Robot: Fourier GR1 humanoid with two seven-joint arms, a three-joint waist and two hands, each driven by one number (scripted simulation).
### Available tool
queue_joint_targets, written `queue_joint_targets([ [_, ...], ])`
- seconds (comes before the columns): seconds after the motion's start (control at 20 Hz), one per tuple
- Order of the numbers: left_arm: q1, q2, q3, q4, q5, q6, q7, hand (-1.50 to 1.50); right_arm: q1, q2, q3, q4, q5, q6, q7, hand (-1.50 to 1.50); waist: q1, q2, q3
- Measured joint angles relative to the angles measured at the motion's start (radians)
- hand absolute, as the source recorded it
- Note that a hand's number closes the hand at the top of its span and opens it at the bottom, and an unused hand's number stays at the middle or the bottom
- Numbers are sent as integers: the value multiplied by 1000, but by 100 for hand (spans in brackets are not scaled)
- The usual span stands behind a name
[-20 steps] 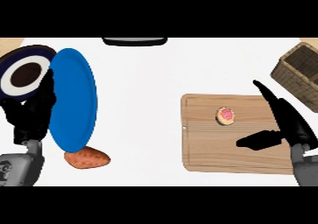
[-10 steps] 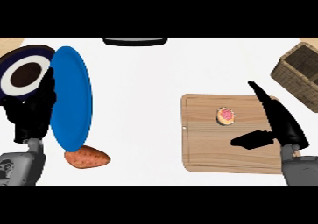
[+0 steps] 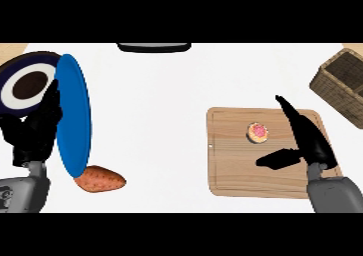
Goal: Pick the cupcake from the cutting board and place it in the basket
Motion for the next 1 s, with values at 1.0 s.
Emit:
queue_joint_targets([
  [1.0, -19, -43, 36, 0, -49, -33, 16, 0, -90, 86, -43, 233, 141, -19, -75, -150, 0, 0, 0],
])
